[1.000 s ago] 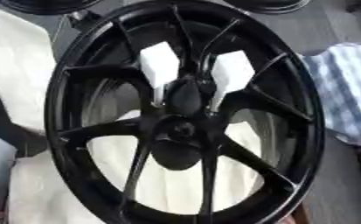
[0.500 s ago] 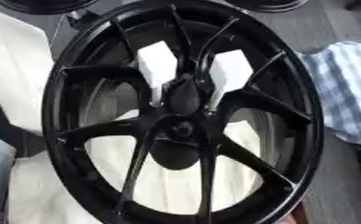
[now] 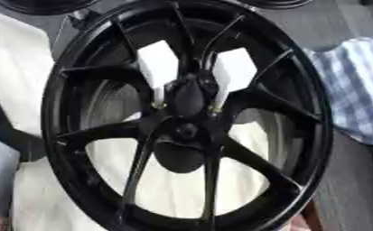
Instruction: Pull the pin out of the wheel hub.
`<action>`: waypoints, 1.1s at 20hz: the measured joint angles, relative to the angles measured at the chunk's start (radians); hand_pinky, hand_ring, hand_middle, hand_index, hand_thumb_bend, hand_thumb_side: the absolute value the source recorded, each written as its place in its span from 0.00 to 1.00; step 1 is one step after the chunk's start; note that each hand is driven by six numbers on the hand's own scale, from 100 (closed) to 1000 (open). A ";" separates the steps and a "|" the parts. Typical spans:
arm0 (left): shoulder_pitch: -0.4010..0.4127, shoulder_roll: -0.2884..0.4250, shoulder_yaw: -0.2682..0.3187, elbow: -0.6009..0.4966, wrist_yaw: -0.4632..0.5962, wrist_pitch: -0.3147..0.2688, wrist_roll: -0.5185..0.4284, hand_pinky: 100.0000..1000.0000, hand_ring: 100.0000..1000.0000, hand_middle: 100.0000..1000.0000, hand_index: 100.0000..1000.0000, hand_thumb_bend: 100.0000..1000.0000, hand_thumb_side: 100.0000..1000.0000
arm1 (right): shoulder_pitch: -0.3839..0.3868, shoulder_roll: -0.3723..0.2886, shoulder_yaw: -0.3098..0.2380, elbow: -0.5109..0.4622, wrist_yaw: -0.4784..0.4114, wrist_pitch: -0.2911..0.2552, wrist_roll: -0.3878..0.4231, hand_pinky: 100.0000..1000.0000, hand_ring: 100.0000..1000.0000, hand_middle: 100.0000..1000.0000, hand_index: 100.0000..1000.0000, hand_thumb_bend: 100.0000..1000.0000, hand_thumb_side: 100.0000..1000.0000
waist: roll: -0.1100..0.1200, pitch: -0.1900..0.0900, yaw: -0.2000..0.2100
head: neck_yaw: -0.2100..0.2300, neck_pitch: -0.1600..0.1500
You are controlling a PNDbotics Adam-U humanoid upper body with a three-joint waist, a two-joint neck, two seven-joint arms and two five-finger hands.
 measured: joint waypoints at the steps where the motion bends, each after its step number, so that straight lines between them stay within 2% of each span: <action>1: -0.024 0.006 -0.017 0.000 -0.001 0.000 -0.065 0.81 0.74 0.67 0.80 0.11 0.47 | 0.000 -0.001 0.000 0.000 0.000 0.000 0.000 0.96 0.81 0.57 0.76 0.00 0.46 | 0.001 -0.001 -0.001 | 0.000 0.000; 2: -0.054 0.009 -0.038 0.000 -0.001 0.004 -0.140 0.81 0.75 0.68 0.80 0.13 0.50 | 0.000 -0.003 0.002 0.000 0.000 0.000 0.001 0.96 0.81 0.57 0.76 0.00 0.46 | 0.003 -0.004 -0.002 | 0.000 0.000; 5: -0.140 0.008 -0.098 0.000 -0.008 0.037 -0.316 0.81 0.76 0.68 0.80 0.15 0.51 | -0.001 -0.012 0.007 0.000 0.000 0.002 0.005 0.96 0.81 0.57 0.76 0.00 0.46 | 0.007 -0.009 -0.005 | 0.003 0.000; 9: -0.252 -0.021 -0.174 0.000 -0.028 0.084 -0.458 0.81 0.77 0.69 0.81 0.18 0.48 | -0.001 -0.020 0.013 0.000 -0.002 0.003 0.012 0.96 0.81 0.57 0.76 0.00 0.46 | 0.013 -0.015 -0.007 | 0.011 0.004; 17: -0.402 -0.106 -0.285 0.000 -0.054 0.161 -0.547 0.81 0.76 0.70 0.81 0.22 0.50 | -0.002 -0.034 0.019 0.000 -0.008 0.007 0.020 0.96 0.81 0.57 0.76 0.00 0.46 | 0.021 -0.022 -0.018 | 0.027 0.007; 22: -0.464 -0.157 -0.330 0.000 -0.061 0.192 -0.559 0.80 0.76 0.69 0.81 0.21 0.46 | -0.010 -0.034 0.025 0.000 -0.009 0.014 0.028 0.96 0.81 0.57 0.76 0.00 0.46 | 0.023 -0.022 -0.027 | 0.044 0.001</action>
